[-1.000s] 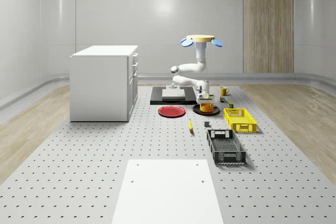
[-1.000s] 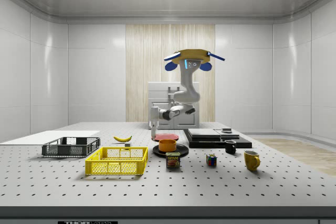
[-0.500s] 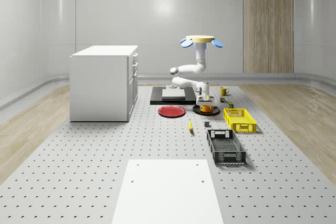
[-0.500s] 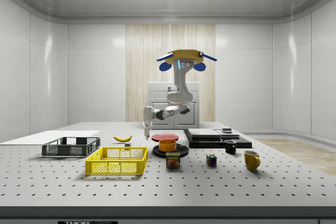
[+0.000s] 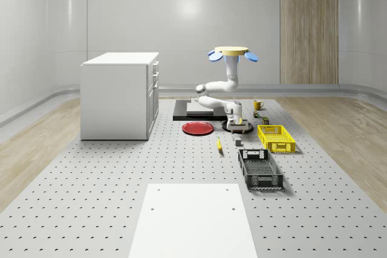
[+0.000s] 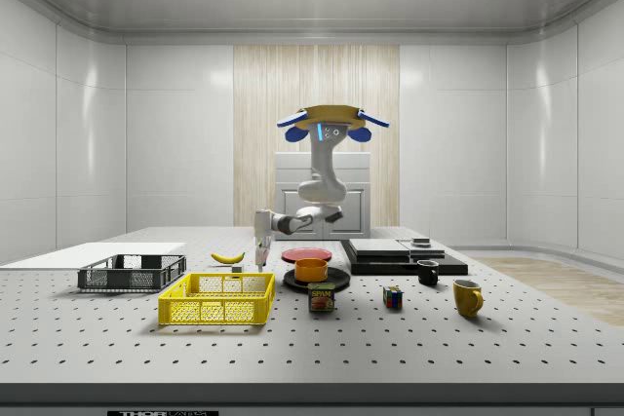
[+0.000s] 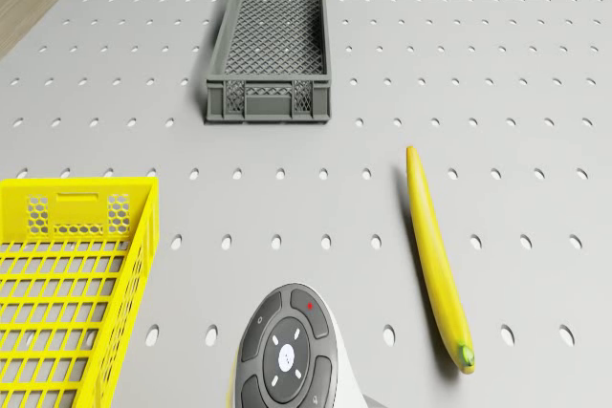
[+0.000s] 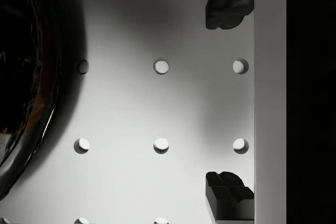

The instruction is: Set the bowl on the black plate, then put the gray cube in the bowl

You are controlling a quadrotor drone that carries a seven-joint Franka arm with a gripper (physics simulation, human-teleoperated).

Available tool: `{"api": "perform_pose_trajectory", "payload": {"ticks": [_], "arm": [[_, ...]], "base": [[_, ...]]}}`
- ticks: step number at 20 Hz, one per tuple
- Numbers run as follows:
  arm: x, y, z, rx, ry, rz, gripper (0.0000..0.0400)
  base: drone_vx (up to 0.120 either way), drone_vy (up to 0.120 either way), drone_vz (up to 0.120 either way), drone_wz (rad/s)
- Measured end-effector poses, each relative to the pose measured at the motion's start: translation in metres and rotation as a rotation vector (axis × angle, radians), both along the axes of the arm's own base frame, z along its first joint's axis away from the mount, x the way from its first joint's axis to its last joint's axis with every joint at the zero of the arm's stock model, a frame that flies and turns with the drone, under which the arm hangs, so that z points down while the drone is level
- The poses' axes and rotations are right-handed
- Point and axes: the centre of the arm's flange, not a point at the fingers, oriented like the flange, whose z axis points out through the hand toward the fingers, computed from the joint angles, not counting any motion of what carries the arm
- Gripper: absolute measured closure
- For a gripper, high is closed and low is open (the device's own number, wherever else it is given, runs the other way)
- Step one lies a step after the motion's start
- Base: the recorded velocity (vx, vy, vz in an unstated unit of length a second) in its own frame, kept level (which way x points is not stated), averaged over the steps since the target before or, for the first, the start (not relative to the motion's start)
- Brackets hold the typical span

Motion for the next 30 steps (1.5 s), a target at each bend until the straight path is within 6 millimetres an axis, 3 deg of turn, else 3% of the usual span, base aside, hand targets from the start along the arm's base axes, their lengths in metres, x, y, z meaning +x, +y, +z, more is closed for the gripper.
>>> {"api": "perform_pose_trajectory", "payload": {"ticks": [20,30], "arm": [[0.0,0.0,0.0,0.0,0.0,0.0,0.0],[0.0,0.0,0.02,0.0,0.0,0.0,0.0]], "base": [[0.12,-0.02,0.0,0.0],[0.0,0.0,0.0,0.0]]}}
